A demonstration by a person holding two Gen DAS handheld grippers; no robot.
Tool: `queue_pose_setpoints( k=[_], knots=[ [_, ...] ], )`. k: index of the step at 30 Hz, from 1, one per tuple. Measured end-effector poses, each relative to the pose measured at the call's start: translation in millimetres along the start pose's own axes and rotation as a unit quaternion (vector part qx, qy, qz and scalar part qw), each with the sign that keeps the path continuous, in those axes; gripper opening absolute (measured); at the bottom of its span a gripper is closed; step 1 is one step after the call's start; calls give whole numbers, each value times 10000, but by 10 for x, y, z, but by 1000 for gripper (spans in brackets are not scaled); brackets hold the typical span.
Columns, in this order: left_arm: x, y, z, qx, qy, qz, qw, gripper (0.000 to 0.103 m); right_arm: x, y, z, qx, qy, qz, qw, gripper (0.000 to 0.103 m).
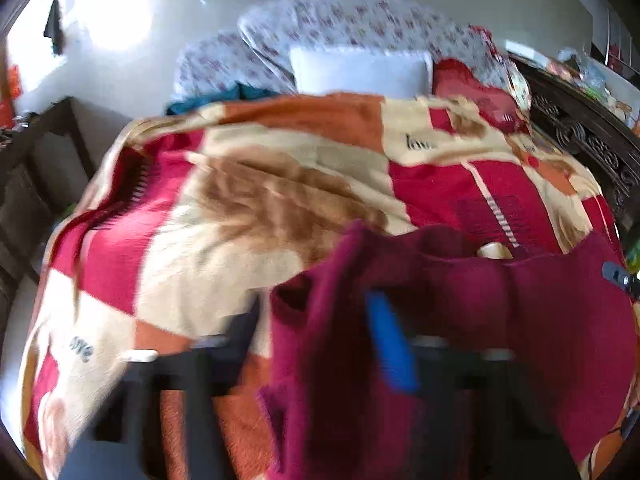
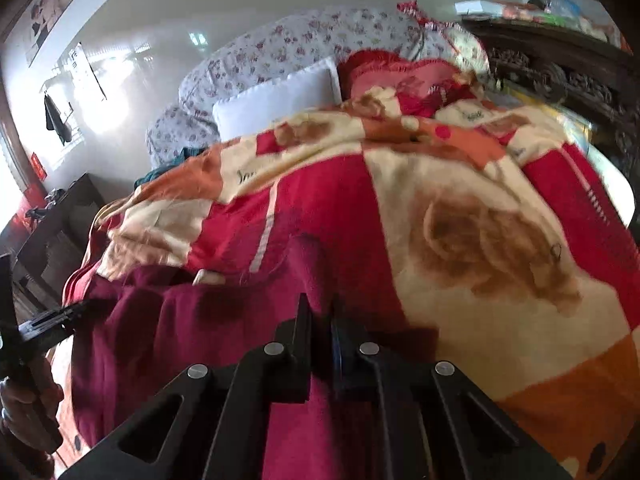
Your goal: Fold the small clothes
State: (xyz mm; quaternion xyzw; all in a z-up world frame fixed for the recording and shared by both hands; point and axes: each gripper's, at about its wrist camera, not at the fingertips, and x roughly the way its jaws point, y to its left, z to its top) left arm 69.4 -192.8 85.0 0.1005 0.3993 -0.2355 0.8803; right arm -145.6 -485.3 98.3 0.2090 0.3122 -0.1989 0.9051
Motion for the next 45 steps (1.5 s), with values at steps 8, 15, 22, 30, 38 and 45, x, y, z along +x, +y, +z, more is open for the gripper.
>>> queue_pose_setpoints(
  k=[8, 15, 22, 30, 38, 45],
  knots=[
    [324, 31, 144, -274, 66, 149, 9995, 10, 403, -241, -41, 357, 438, -379, 9977, 15],
    [-24, 87, -14, 41, -337, 485, 9982, 50, -269, -133, -43, 353, -243, -302, 9986, 58],
    [-216, 152, -310, -106, -289, 61, 9995, 61, -51, 408, -189, -517, 101, -167, 9985, 56],
    [87, 365, -341, -480, 19, 294, 9984, 87, 284, 118, -176, -24, 396, -615, 9973, 56],
    [-525, 474, -943, -188, -120, 126, 9997, 87, -586, 395, -733, -627, 501, -17, 9968, 64],
    [-479, 375, -1489, -205, 265, 127, 9994, 87, -547, 344, -1375, -901, 1077, -271, 9897, 64]
  ],
)
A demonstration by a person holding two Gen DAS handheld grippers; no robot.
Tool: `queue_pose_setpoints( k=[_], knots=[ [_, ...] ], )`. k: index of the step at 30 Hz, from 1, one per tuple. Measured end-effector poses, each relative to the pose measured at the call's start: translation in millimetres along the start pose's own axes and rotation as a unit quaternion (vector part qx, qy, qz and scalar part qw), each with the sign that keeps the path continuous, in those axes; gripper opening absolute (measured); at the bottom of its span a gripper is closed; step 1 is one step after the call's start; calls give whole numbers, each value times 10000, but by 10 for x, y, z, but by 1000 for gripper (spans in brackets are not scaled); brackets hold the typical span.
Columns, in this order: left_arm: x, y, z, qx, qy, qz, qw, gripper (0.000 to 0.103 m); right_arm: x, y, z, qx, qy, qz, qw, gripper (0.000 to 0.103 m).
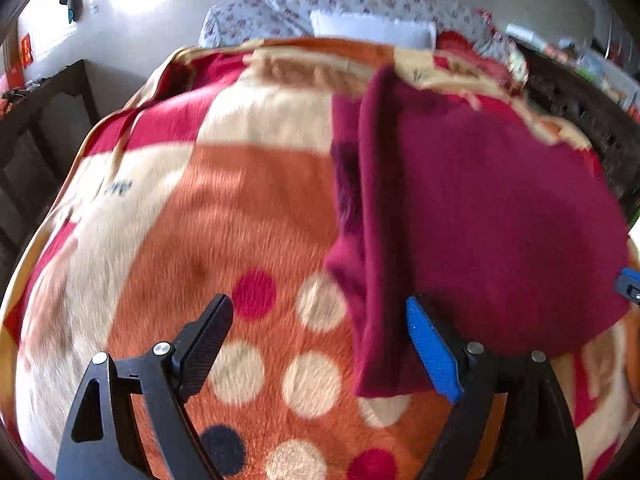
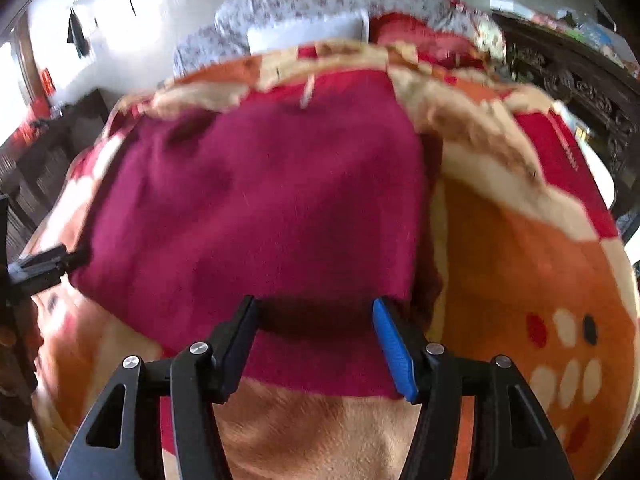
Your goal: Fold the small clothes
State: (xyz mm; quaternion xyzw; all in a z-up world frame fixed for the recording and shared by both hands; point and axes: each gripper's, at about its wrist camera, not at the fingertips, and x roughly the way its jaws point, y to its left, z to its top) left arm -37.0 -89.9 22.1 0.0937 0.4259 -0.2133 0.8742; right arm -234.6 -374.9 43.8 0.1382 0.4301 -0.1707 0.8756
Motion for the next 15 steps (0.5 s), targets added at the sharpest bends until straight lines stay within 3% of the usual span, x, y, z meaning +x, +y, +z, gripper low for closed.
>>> queue_pose_setpoints(
  k=[4, 9, 15],
  knots=[
    [74, 99, -70, -336, 58, -215, 9992, 89, -55, 108, 85, -109, 136, -230, 9996, 64],
    [42, 260, -122, -642, -158, -635, 9958, 89, -268, 553, 371, -225, -141, 435, 9987, 64],
    [55, 291, -116, -611, -208, -754, 9951, 90, 48, 1303, 760, -664, -228, 704, 9950, 64]
  ],
)
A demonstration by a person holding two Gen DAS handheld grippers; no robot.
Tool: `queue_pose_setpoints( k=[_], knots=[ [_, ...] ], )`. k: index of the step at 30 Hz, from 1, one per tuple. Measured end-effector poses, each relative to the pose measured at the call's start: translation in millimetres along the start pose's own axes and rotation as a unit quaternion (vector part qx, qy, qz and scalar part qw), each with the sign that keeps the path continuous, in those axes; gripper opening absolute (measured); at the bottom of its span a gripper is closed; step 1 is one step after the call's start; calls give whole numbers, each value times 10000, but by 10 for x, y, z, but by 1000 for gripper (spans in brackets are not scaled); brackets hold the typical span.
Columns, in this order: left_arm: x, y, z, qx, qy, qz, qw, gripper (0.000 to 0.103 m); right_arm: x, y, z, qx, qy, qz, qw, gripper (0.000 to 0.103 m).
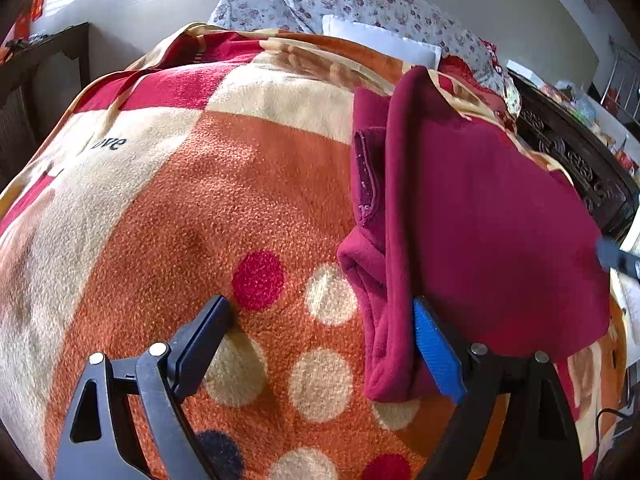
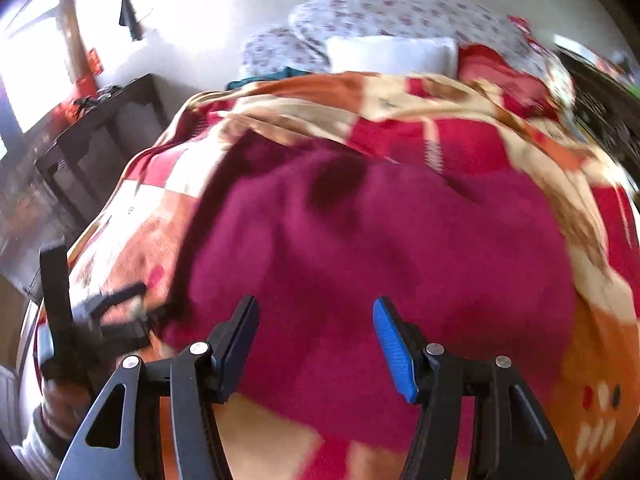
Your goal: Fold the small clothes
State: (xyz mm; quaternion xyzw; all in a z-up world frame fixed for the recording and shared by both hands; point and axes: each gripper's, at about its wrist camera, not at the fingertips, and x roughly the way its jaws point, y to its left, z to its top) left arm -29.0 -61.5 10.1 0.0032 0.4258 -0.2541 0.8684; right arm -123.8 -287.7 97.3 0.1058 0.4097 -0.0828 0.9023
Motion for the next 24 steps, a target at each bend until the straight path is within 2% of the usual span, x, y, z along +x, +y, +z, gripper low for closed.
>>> queue_pose_setpoints(
  k=[4, 7, 12, 16, 19, 24],
  knots=[
    [5, -18, -12, 61, 2, 19, 10000, 91, 342, 321, 358, -219, -168, 68, 9996, 63],
    [6, 7, -15, 49, 8, -22, 10000, 91, 628, 457, 665, -289, -288, 16, 9992, 57],
    [26, 15, -14, 59, 40, -55, 10000, 94, 975, 590, 927, -230, -257, 6, 9994, 54],
    [42, 11, -9, 93, 51, -89, 9999, 96, 1246, 629, 1064, -189, -209, -206, 9994, 54],
    [57, 24, 5, 69, 59, -131, 9999, 97, 1477, 608, 1106, -86, 8, -309, 9995, 54],
    [68, 48, 10, 41, 63, -182, 9998, 99, 1619, 665, 1148, -268, -38, -492, 9984, 59]
  ],
)
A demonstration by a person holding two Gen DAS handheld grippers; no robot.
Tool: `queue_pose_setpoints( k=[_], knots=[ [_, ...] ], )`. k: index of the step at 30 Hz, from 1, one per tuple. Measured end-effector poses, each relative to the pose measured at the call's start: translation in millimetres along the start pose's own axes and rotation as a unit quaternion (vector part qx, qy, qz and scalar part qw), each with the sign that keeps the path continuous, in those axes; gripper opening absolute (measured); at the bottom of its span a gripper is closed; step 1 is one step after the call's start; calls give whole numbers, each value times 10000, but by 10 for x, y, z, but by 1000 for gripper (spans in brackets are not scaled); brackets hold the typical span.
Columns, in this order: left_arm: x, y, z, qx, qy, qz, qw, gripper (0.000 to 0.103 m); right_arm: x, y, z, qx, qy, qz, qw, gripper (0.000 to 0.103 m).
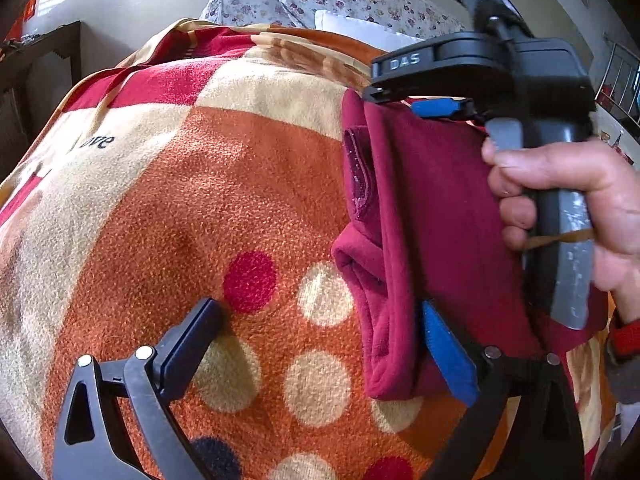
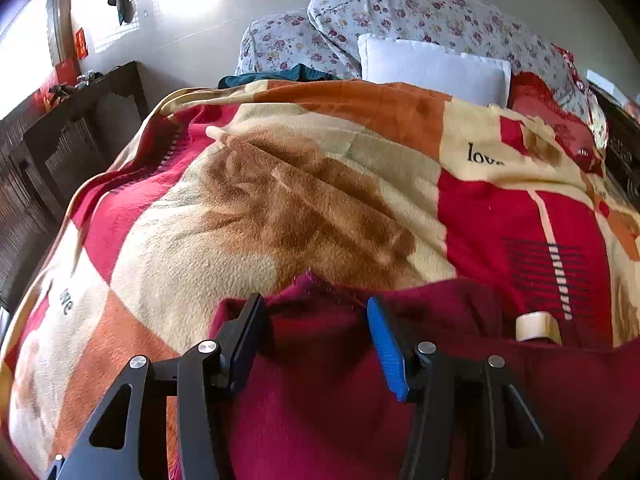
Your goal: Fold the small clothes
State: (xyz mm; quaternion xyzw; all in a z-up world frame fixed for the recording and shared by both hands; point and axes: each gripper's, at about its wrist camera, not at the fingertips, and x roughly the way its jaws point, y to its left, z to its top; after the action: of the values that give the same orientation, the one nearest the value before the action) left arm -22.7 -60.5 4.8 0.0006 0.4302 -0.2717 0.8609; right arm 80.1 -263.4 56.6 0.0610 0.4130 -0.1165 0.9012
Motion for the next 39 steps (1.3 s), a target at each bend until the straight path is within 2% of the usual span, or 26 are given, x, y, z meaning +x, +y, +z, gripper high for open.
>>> queue_pose_setpoints(
  k=[4, 9, 15, 19, 22, 26, 29, 32, 35, 37, 39],
  knots=[
    [-11, 13, 10, -31, -27, -37, 10000, 99, -65, -43, -6, 140, -49, 112, 9998, 59],
    [-127, 135, 29, -463, -346, -281, 9979, 99, -366, -138, -167, 627, -52, 737, 9953, 65],
    [-146, 215, 39, -713, -383, -424, 9958, 99, -688, -199, -489, 471, -347, 696, 9959, 68],
    [-133, 193, 50, -672, -376, -375, 9963, 99, -853, -449, -683, 965, -460, 727, 9916, 71],
    [-121, 193, 50, -683, -341, -350, 9965, 99, -923, -648, -827, 1432, -632, 778, 9846, 76],
    [-98, 183, 53, -637, -338, -297, 9970, 99, -725, -822, -1012, 1984, -410, 950, 9747, 81],
    [-73, 163, 58, -588, -325, -235, 9975, 99, -724, -707, -1081, 1602, -673, 855, 9811, 88],
    [-65, 139, 49, -539, -331, -177, 9978, 100, -741, -487, -1130, 983, -733, 592, 9907, 96],
    [-55, 107, 40, -461, -334, -102, 9983, 101, -771, -372, -1187, 596, -748, 587, 9937, 100],
    [-44, 95, 39, -421, -324, -74, 9986, 102, -787, -398, -1211, 581, -788, 695, 9928, 100],
    [-39, 92, 40, -400, -323, -70, 9987, 103, -825, -510, -1230, 861, -860, 859, 9888, 100]
  ],
)
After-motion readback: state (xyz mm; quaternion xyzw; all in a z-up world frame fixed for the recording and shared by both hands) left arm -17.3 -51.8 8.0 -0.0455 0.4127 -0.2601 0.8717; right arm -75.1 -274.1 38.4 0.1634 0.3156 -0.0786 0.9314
